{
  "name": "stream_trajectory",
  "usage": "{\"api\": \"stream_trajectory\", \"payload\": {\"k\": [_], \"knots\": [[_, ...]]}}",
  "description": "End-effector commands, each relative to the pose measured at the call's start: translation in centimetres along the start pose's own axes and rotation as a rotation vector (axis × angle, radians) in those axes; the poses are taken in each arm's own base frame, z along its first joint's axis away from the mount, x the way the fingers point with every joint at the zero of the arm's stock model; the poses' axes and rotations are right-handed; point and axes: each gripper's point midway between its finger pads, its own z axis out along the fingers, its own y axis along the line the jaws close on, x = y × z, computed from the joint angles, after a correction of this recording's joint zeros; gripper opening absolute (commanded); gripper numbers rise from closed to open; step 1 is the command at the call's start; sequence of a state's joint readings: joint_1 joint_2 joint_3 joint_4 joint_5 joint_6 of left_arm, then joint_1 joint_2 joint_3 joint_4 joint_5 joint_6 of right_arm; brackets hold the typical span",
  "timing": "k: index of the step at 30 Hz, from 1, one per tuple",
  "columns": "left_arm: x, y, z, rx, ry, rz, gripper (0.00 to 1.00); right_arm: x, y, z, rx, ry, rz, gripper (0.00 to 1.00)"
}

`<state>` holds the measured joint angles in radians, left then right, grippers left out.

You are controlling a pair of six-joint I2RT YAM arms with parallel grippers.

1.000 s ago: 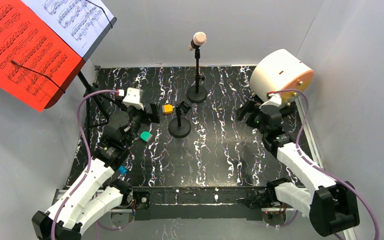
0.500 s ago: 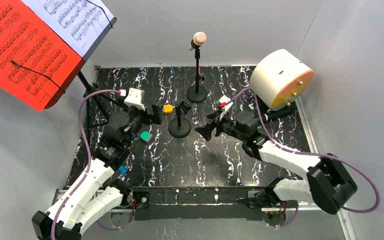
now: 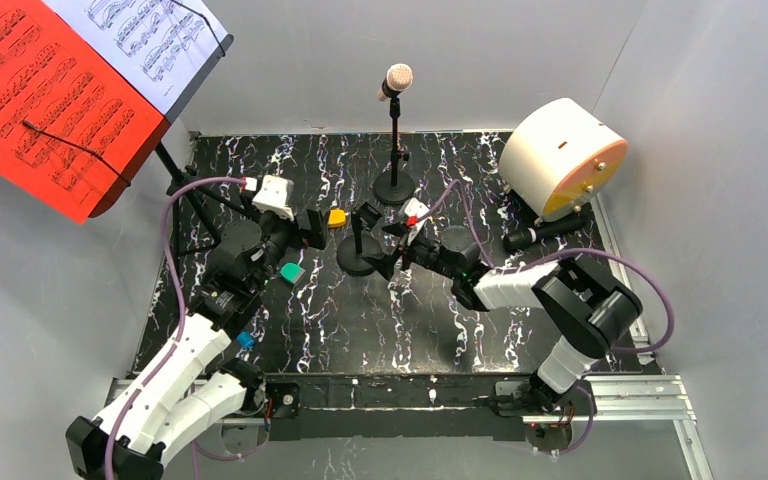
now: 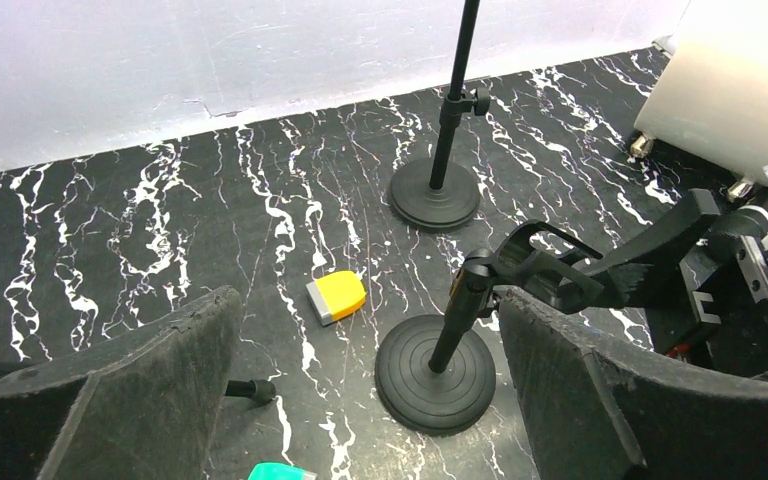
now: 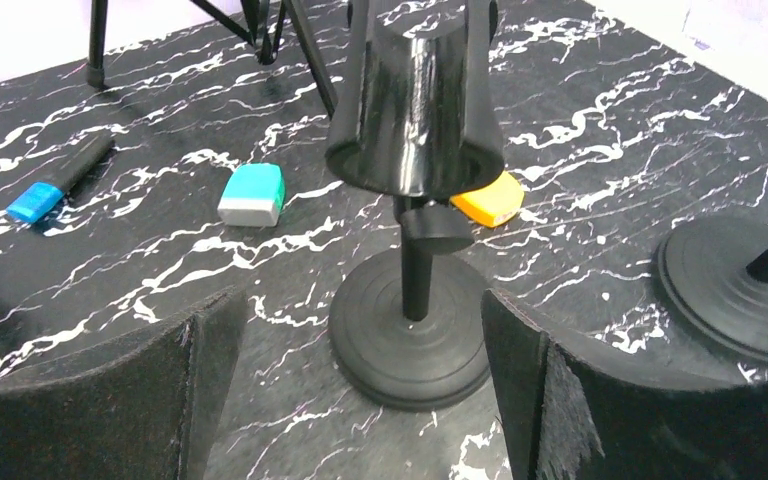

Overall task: Pack up the instrument practice props
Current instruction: Adjust the microphone stand at the center of the board.

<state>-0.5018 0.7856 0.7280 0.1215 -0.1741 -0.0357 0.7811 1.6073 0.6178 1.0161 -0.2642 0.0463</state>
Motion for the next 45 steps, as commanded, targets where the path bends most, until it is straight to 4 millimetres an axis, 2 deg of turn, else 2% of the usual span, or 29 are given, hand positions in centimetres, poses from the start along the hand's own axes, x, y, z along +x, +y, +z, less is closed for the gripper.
{"api": "stream_trajectory", "payload": {"k": [1,11,19,22,25,26,28,31,36,45], "knots": [[0.4,-0.3,0.6,0.02,0.012,0.013,0.98,-4.9,-0.5,1.9,0.0,-0.205,-0.098,0.94],[0.5,-0.1,0.8,0.023,0.006,0.009,0.98,-4.0,-1.5,5.1,-0.01,-0.254,-0.103,0.92],[0.6,0.3,1.0,0.021,0.006,0.001,0.98,-3.1,-2.3,7.6,-0.01,-0.279,-0.104,0.86],[0.6,0.5,1.1,0.015,0.005,0.0,0.98,-2.5,-2.1,8.2,-0.039,-0.276,-0.096,0.79],[0.5,0.7,1.0,0.012,0.0,-0.002,0.98,-2.2,-1.6,8.4,-0.069,-0.273,-0.09,0.64],[0.5,0.6,1.0,0.014,0.001,-0.004,0.99,-2.0,-1.4,8.3,-0.077,-0.272,-0.089,0.56],[0.4,0.6,1.0,0.017,-0.002,-0.006,0.98,-2.1,-1.4,8.0,-0.08,-0.279,-0.093,0.47],[0.3,0.7,1.0,0.017,-0.005,-0.008,0.98,-2.1,-1.2,7.2,-0.077,-0.29,-0.103,0.26],[0.2,0.8,0.9,0.015,-0.009,-0.008,0.98,-2.8,-1.6,5.6,-0.034,-0.306,-0.129,0.01],[-0.1,0.8,0.7,0.016,-0.017,-0.007,0.98,-4.6,-3.2,1.1,0.099,-0.307,-0.181,0.01]]}}
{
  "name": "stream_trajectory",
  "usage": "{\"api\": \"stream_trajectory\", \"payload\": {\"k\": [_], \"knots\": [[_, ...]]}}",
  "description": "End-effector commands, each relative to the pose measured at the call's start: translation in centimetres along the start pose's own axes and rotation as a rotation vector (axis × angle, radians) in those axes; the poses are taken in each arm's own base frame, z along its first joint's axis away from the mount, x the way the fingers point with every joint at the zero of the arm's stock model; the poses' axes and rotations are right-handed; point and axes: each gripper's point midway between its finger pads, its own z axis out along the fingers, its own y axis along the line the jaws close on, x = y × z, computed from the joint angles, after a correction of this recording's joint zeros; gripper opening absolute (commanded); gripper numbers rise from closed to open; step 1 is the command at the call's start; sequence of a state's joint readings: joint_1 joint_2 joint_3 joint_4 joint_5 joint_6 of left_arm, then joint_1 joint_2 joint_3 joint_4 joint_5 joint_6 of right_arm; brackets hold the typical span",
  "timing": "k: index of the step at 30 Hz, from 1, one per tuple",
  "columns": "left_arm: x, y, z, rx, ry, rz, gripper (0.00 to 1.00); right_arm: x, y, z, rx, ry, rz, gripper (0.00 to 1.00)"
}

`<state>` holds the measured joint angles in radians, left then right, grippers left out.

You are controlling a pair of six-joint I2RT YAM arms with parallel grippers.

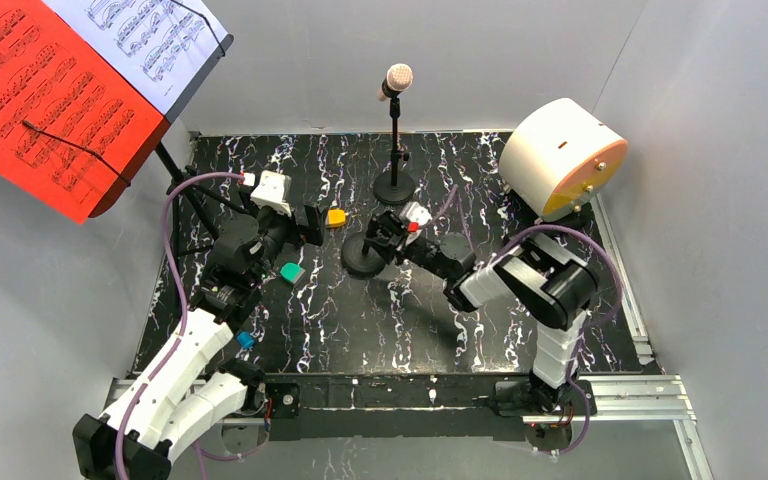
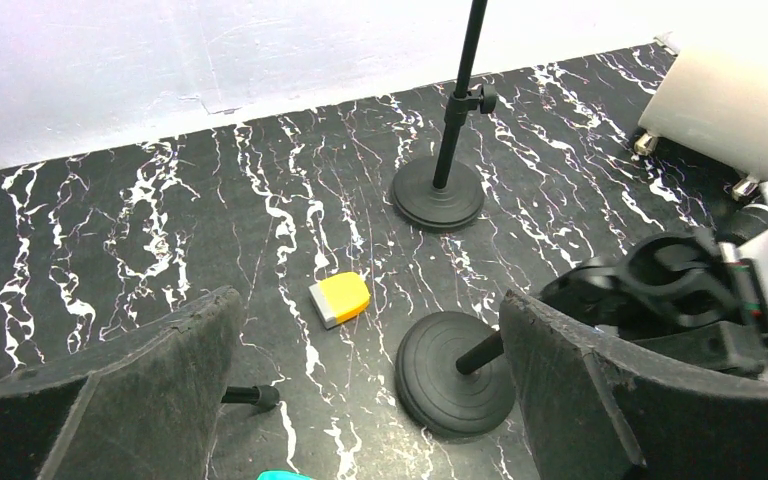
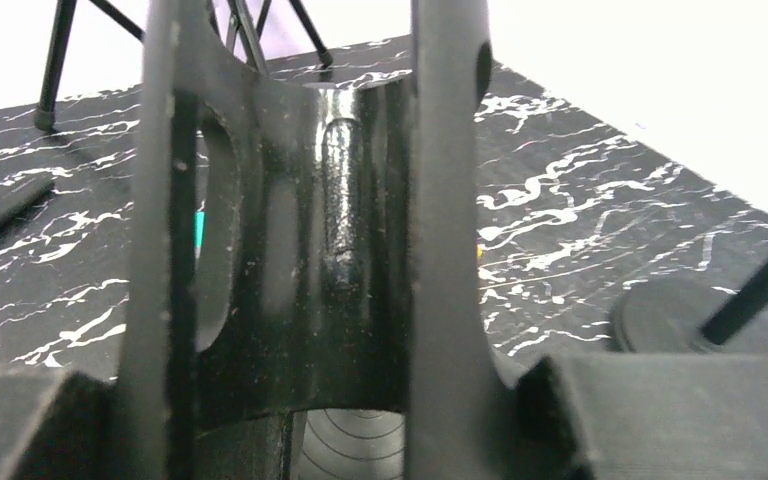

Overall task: Pack up the instrument practice props
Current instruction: Adjust the microphone stand at the center of the board.

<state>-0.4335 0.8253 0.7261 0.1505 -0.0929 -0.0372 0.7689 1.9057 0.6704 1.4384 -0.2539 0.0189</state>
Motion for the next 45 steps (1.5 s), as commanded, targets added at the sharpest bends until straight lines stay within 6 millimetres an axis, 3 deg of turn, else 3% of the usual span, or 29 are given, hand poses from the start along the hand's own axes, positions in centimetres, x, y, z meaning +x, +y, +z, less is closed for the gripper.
{"api": "stream_trajectory", "payload": {"k": [1,5,13,20,30,35,45], "knots": [[-0.7,0.1,-0.3,0.004,-0.033,-0.002,0.98,-6.4,-1.8,-1.7,0.092,-0.145,-0.109,0.01],[-0.8,0.0,-0.4,0.008,-0.036,-0.002,0.98,-6.8,-2.2,-3.0,0.111,-0.129,-0.108,0.01],[-0.8,-0.1,-0.4,0.014,-0.037,-0.002,0.98,-5.1,-1.2,-1.7,0.028,-0.064,-0.067,0.01],[-0.6,0.0,-0.3,0.01,-0.032,-0.001,0.98,-3.4,-1.8,0.1,0.022,-0.054,-0.054,0.3],[-0.6,0.1,-0.4,0.008,-0.033,-0.001,0.98,-3.1,-2.3,1.0,0.03,-0.068,-0.056,0.65],[-0.7,0.1,-0.4,0.008,-0.036,0.0,0.98,-2.7,-2.2,0.4,0.039,-0.068,-0.056,0.66],[-0.7,0.1,-0.4,0.009,-0.036,0.0,0.98,-0.4,-2.5,0.3,0.062,-0.064,-0.026,0.58]]}}
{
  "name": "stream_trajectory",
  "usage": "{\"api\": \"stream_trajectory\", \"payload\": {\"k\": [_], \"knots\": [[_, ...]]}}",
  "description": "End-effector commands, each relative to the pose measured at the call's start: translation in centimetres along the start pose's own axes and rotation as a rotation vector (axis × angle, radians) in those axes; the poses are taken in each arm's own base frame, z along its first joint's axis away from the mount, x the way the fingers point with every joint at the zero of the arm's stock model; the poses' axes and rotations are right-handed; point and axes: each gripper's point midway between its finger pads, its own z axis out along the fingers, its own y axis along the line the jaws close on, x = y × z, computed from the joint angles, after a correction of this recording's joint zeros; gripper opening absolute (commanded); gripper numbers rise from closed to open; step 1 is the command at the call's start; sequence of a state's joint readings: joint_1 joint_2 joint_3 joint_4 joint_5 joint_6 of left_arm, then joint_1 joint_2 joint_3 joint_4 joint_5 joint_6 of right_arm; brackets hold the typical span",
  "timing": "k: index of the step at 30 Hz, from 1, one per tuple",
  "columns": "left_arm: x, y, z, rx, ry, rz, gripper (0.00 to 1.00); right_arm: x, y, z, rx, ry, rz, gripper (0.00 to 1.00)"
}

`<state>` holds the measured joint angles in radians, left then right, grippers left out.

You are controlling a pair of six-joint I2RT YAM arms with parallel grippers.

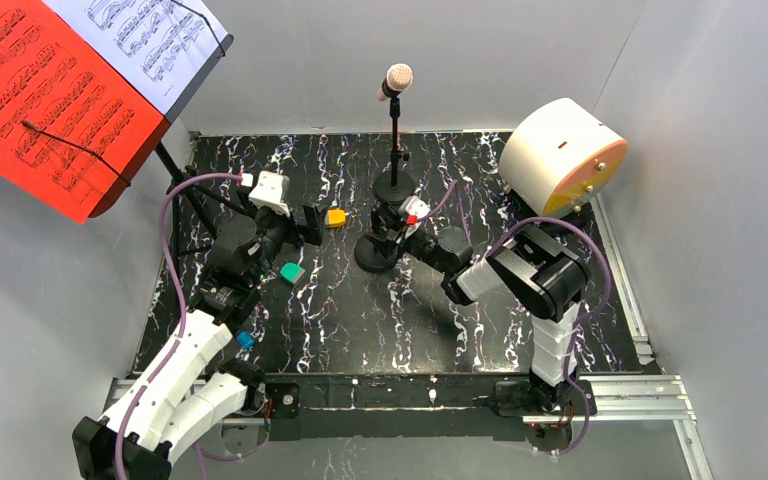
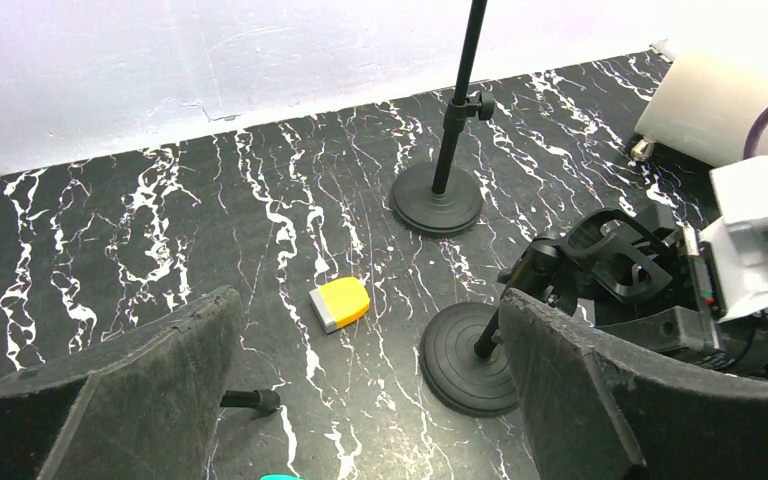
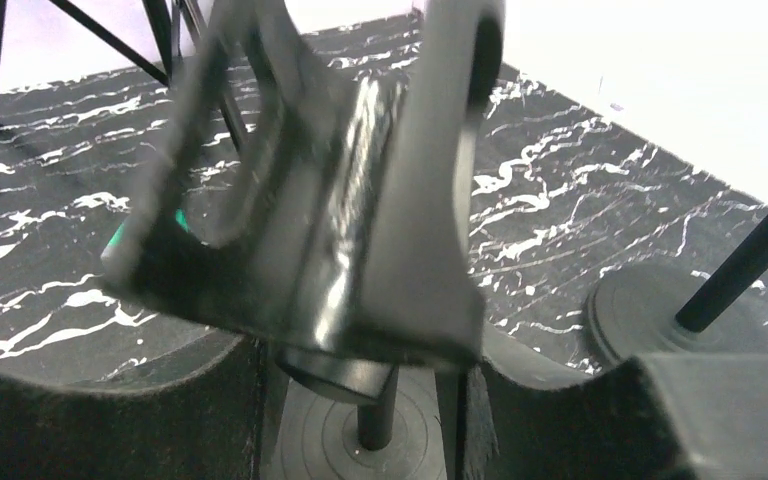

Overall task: Pack up the instrument practice props
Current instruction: Pick up the microphone stand at the center of the board.

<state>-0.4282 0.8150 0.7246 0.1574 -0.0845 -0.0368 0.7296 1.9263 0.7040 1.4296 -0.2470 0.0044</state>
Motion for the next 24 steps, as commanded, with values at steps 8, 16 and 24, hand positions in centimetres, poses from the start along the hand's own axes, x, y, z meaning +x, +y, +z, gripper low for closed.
{"api": "stream_trajectory", "payload": {"k": [8,16,24], "knots": [[-0.3,0.0,-0.2,0.006,-0.018,0.003,0.98,0.7,-0.7,0.5,0.035,-0.099,0.007,0.51],[-0.2,0.0,-0.1,0.008,-0.014,0.003,0.98,0.7,-0.9,1.5,0.027,-0.142,-0.004,0.44],[-0.1,0.0,0.0,0.009,-0.012,0.004,0.98,-0.2,-1.1,1.5,0.034,-0.196,-0.029,0.24]]}}
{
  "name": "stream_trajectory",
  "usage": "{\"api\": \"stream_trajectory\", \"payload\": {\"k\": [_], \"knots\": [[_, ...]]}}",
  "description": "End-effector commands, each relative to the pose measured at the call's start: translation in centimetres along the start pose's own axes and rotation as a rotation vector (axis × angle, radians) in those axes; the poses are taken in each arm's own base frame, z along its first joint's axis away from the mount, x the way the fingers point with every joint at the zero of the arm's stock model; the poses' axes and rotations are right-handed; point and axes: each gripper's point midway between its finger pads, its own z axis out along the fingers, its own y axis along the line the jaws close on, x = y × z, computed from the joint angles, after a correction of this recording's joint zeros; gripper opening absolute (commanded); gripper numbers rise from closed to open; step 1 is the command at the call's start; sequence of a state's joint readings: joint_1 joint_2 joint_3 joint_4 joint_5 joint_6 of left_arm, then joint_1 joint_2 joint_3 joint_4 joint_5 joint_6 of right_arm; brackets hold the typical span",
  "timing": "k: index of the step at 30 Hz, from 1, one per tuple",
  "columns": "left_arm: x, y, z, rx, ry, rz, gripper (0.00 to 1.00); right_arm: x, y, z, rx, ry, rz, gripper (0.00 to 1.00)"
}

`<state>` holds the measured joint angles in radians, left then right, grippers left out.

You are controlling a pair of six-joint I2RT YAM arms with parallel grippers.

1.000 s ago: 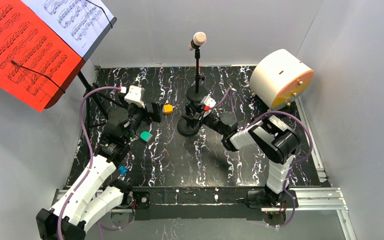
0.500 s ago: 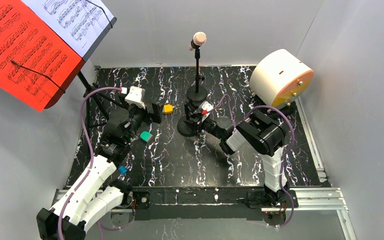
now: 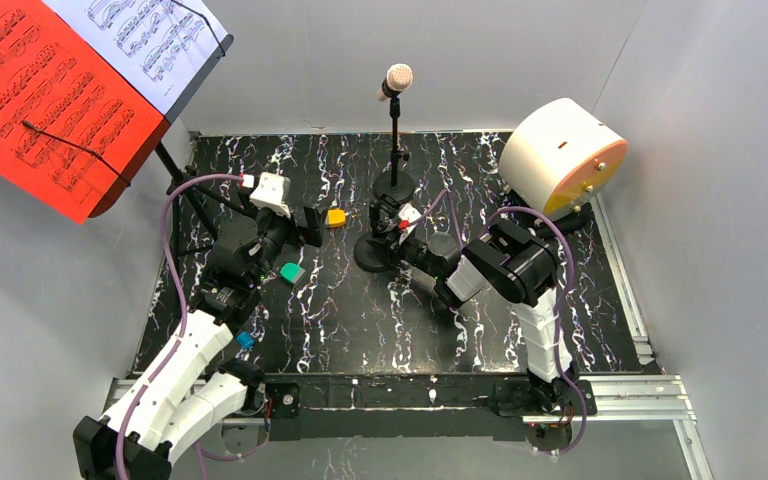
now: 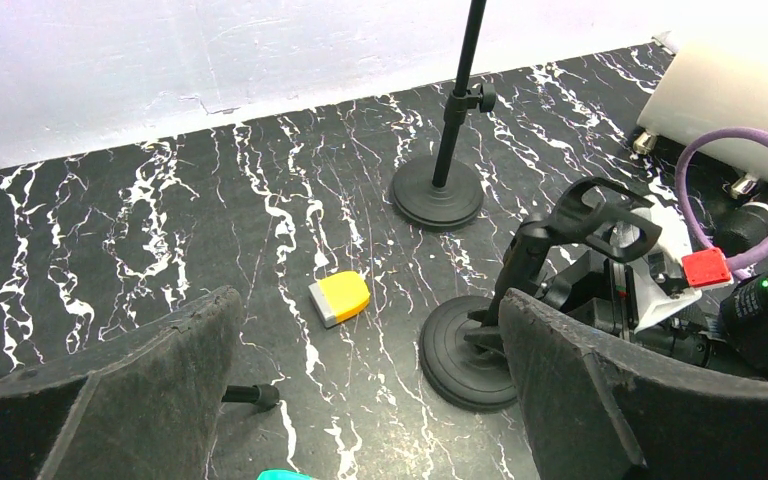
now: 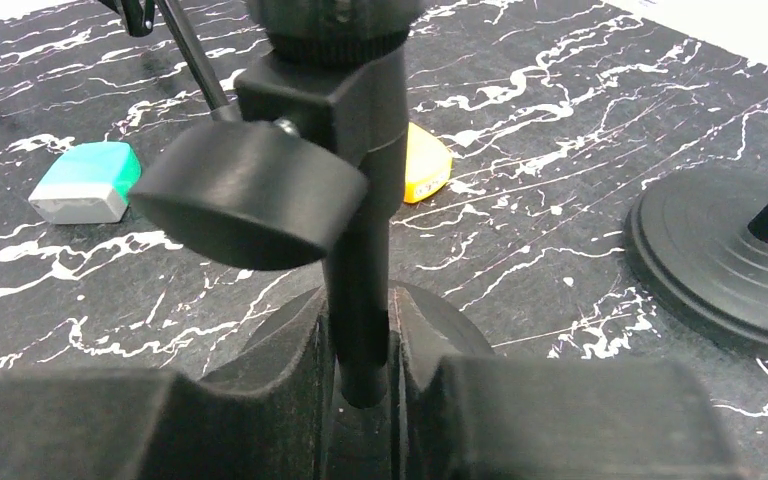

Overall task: Pack up the instrument practice props
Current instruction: Pick up the microphone stand at the center of the board.

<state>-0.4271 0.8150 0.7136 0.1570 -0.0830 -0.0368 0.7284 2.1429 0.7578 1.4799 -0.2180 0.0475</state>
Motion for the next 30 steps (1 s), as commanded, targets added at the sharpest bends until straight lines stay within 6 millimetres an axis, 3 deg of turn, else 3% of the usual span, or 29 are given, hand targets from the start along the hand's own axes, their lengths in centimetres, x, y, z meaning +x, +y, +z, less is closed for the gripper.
{"api": "stream_trajectory", "payload": {"k": [1,4,9,16,23,26,30], "knots": [[-0.6,0.0,0.0,0.009,-0.023,0.004,0.98,-7.8,0.0,0.4,-0.002,-0.309,-0.106,0.18],[-0.7,0.0,-0.1,0.009,-0.025,0.003,0.98,-8.4,-0.2,-0.3,0.022,-0.324,-0.13,0.01],[-0.7,0.0,-0.1,0.009,-0.027,0.005,0.98,-9.6,-0.7,-2.1,0.072,-0.325,-0.178,0.01],[-0.8,-0.1,-0.2,0.015,-0.031,0.003,0.98,-12.0,-2.4,-6.8,0.242,-0.329,-0.224,0.01],[-0.9,-0.2,-0.3,0.02,-0.035,-0.002,0.98,-15.0,-5.6,-14.1,0.535,-0.349,-0.279,0.01],[-1.0,-0.2,-0.3,0.023,-0.039,-0.005,0.98,-17.1,-6.9,-18.0,0.683,-0.383,-0.295,0.01],[-1.0,-0.4,-0.3,0.029,-0.04,-0.008,0.98,-18.1,-8.9,-23.6,0.896,-0.384,-0.291,0.01]]}}
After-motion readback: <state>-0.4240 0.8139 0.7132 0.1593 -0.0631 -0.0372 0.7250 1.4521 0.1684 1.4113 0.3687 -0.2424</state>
